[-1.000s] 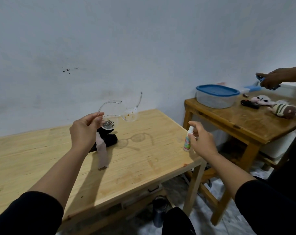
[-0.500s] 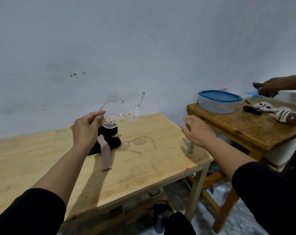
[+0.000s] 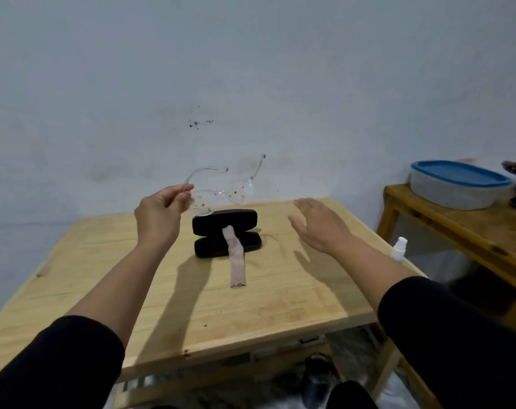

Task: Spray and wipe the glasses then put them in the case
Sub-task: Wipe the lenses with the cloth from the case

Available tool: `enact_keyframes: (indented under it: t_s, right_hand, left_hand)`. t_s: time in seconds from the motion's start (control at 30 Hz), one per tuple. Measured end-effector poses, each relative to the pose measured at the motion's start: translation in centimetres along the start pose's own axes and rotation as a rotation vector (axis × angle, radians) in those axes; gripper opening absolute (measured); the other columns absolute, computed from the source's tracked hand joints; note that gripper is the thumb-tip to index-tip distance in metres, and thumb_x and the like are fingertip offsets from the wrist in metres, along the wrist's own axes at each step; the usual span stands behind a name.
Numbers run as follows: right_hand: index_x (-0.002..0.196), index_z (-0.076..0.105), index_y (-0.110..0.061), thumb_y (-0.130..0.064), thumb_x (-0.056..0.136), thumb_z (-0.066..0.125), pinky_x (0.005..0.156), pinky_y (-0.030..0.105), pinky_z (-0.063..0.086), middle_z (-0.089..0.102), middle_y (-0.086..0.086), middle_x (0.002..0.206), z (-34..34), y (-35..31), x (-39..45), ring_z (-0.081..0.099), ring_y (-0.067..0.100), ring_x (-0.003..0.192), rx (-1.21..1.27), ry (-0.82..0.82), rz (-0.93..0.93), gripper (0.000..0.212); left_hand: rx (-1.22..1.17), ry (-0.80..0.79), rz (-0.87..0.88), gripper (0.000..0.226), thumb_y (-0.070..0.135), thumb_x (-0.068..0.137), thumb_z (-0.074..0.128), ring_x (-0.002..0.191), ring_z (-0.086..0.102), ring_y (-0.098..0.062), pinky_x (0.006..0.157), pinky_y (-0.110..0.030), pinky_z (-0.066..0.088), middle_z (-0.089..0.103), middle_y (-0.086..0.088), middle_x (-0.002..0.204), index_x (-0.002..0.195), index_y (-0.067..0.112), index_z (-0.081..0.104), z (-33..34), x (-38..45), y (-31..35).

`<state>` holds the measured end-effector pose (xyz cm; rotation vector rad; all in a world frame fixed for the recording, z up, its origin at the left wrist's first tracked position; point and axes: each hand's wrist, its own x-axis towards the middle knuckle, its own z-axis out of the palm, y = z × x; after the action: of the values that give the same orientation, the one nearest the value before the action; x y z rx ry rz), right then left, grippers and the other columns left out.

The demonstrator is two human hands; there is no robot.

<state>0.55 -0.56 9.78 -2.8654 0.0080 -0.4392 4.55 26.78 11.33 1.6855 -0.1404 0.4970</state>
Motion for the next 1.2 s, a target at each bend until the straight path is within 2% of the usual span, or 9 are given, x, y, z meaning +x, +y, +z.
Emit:
enact_keyframes:
  t_s: [0.17, 0.33, 0.47, 0.7, 0.87, 1.03, 1.1, 1.17, 1.2]
  right_hand:
    - [0.141, 0.039, -0.011, -0.029, 0.098, 0.039, 0.106, 0.034, 0.033, 0.042, 0.010, 0.147, 3.8, -3.9, 1.5, 0.039, 0.025, 0.134, 0.116, -0.079, -0.067, 0.046]
    - [0.136, 0.047, -0.022, -0.022, 0.097, 0.037, 0.090, 0.034, 0.044, 0.055, 0.009, 0.132, 7.9, -6.3, 3.2, 0.054, 0.026, 0.115, 0.225, -0.144, -0.103, 0.040]
    - [0.133, 0.050, -0.028, -0.023, 0.098, 0.037, 0.071, 0.027, 0.037, 0.058, 0.009, 0.119, 10.0, -7.2, 4.6, 0.053, 0.021, 0.092, 0.285, -0.167, -0.067, 0.038]
    - [0.128, 0.058, -0.027, -0.027, 0.095, 0.046, 0.089, 0.031, 0.041, 0.056, 0.013, 0.118, 11.3, -7.7, 6.1, 0.054, 0.030, 0.110, 0.268, -0.239, -0.078, 0.035]
    - [0.115, 0.068, -0.016, -0.016, 0.091, 0.053, 0.083, 0.026, 0.041, 0.064, 0.009, 0.112, 11.5, -7.7, 6.4, 0.058, 0.026, 0.106, 0.318, -0.230, -0.068, 0.028]
    - [0.105, 0.072, -0.009, -0.001, 0.088, 0.056, 0.100, 0.037, 0.048, 0.070, 0.008, 0.111, 11.1, -7.7, 6.1, 0.062, 0.020, 0.109, 0.655, -0.160, 0.069, 0.024]
    - [0.103, 0.072, -0.009, 0.001, 0.088, 0.056, 0.095, 0.028, 0.050, 0.070, 0.007, 0.109, 10.4, -7.8, 5.7, 0.063, 0.017, 0.104, 0.817, -0.135, 0.127, 0.024]
    - [0.106, 0.071, -0.007, 0.000, 0.090, 0.055, 0.072, 0.006, 0.048, 0.067, 0.004, 0.104, 9.3, -7.8, 4.9, 0.062, 0.009, 0.090, 0.896, -0.130, 0.154, 0.023]
    - [0.107, 0.070, -0.007, -0.001, 0.091, 0.055, 0.060, 0.002, 0.046, 0.066, 0.003, 0.101, 8.9, -7.8, 4.4, 0.060, 0.005, 0.084, 0.907, -0.127, 0.151, 0.023]
  left_hand:
    - [0.030, 0.054, -0.026, 0.017, 0.016, 0.089, 0.060, 0.069, 0.065, 0.011, 0.073, -0.003, 0.046, 0.068, 0.014, 0.085, 0.102, 0.021, 0.070, -2.9, 0.6, -1.7]
    - [0.079, 0.082, -0.062, 0.017, 0.016, 0.089, 0.059, 0.071, 0.065, 0.008, 0.075, -0.004, 0.046, 0.069, 0.013, 0.083, 0.101, 0.022, 0.070, -5.3, 0.8, -4.0]
    - [0.106, 0.101, -0.103, 0.017, 0.016, 0.088, 0.060, 0.085, 0.069, -0.013, 0.092, -0.029, 0.049, 0.069, 0.013, 0.081, 0.093, 0.029, 0.070, -7.1, 1.4, -5.8]
    - [0.107, 0.138, -0.133, 0.018, 0.015, 0.089, 0.060, 0.084, 0.069, -0.010, 0.088, -0.025, 0.048, 0.071, 0.007, 0.087, 0.094, 0.030, 0.069, -8.2, 2.0, -7.3]
    - [0.111, 0.125, -0.155, 0.017, 0.016, 0.088, 0.061, 0.077, 0.068, -0.002, 0.088, -0.022, 0.049, 0.071, 0.009, 0.085, 0.098, 0.024, 0.071, -7.9, 2.0, -7.8]
    - [0.110, 0.128, -0.155, 0.017, 0.014, 0.088, 0.061, 0.072, 0.066, 0.008, 0.087, -0.019, 0.049, 0.070, 0.012, 0.088, 0.100, 0.022, 0.071, -7.3, 2.2, -8.0]
    - [0.093, 0.125, -0.155, 0.017, 0.013, 0.088, 0.061, 0.071, 0.065, 0.009, 0.088, -0.020, 0.048, 0.069, 0.014, 0.089, 0.099, 0.023, 0.070, -7.0, 2.3, -7.9]
    - [0.075, 0.113, -0.153, 0.018, 0.013, 0.089, 0.060, 0.072, 0.066, 0.008, 0.090, -0.023, 0.049, 0.069, 0.015, 0.087, 0.098, 0.024, 0.070, -6.5, 2.3, -7.9]
    - [0.064, 0.105, -0.152, 0.018, 0.013, 0.089, 0.060, 0.072, 0.066, 0.007, 0.091, -0.024, 0.049, 0.069, 0.015, 0.087, 0.098, 0.024, 0.070, -6.2, 2.2, -8.0]
